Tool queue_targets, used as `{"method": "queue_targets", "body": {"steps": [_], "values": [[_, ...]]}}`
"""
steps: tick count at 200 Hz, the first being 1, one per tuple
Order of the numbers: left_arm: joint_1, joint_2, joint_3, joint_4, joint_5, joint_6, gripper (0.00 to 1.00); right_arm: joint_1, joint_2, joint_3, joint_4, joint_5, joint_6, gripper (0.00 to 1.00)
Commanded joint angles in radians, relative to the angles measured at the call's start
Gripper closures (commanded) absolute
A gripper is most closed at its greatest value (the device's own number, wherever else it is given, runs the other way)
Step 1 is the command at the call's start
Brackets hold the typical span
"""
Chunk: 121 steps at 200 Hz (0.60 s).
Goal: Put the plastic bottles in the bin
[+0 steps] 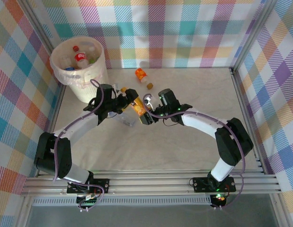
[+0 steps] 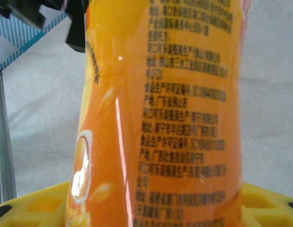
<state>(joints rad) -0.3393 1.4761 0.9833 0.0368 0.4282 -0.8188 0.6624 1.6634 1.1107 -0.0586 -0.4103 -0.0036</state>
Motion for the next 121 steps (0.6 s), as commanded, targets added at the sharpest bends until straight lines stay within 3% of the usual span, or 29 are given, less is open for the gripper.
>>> {"method": "queue_targets", "body": {"steps": [1,54,121], "values": [[-0.02,0.007,0.042,0.013,-0.022,-0.003,0.04,0.014,0.008,0.025,0.049,-0.014,-0.006,0.43],[-0.046,0.011,0.047,-0.015,-0.02,0.009,0.19,0.035,0.024,0.053,0.024,0.059,-0.025,0.41],[-0.064,0.03,0.064,-0.049,-0.021,0.027,0.4,0.048,0.036,0.09,-0.017,0.057,-0.05,0.39]]}}
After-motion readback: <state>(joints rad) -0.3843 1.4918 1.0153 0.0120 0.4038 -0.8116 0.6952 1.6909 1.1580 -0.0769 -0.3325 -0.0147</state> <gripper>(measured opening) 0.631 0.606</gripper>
